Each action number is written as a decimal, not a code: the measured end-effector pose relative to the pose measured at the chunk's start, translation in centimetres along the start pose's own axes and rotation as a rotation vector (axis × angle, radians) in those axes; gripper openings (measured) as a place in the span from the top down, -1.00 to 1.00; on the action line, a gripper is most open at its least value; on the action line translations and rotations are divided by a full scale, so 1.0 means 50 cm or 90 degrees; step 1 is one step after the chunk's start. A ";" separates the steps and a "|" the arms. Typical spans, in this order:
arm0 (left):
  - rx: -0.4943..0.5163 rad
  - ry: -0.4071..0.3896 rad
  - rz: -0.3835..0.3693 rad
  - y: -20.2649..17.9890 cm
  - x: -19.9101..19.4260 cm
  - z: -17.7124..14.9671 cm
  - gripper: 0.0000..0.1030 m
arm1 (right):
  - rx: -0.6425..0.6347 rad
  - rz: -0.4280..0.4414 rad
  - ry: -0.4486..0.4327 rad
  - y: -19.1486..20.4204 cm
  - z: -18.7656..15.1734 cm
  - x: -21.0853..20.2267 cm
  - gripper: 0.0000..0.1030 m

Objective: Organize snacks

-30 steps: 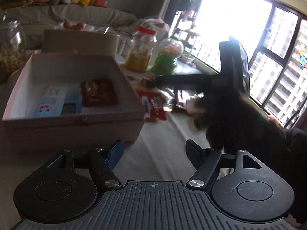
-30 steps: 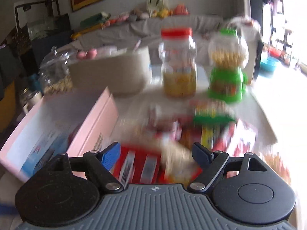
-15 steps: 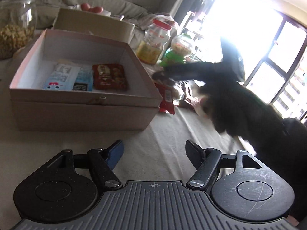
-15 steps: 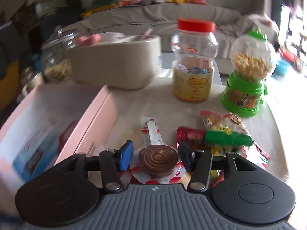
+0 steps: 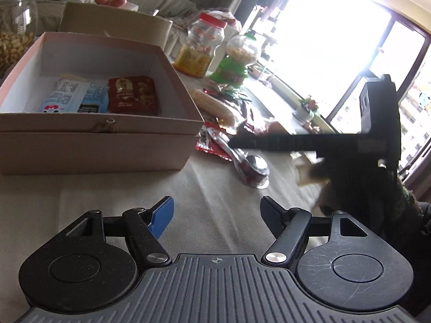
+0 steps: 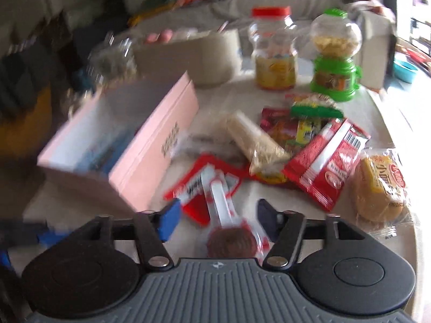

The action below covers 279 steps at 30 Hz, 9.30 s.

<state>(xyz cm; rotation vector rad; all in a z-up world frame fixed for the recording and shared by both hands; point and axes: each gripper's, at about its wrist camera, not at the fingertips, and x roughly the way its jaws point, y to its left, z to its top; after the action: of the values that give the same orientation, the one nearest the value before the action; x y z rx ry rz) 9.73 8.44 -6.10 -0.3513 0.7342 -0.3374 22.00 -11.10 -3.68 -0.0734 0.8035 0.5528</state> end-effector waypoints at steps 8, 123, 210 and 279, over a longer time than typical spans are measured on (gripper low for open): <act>0.006 0.002 0.016 -0.002 -0.015 -0.009 -0.48 | -0.029 -0.044 -0.008 0.030 0.031 0.109 -0.50; 0.273 0.114 0.014 -0.146 0.187 0.030 -0.27 | 0.095 -0.049 -0.103 -0.106 -0.202 -0.149 -0.60; 0.137 0.021 0.207 0.123 0.073 0.170 -0.19 | -0.165 -0.016 -0.095 0.201 0.174 -0.067 -0.18; 0.020 0.006 -0.029 -0.026 0.032 0.062 -0.03 | -0.091 -0.033 -0.026 -0.042 0.062 0.025 0.37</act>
<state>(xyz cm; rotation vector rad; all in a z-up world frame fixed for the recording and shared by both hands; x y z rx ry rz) 12.77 7.19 -4.37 -0.3368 0.7306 -0.3930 25.79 -11.51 -2.68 -0.2131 0.7202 0.5598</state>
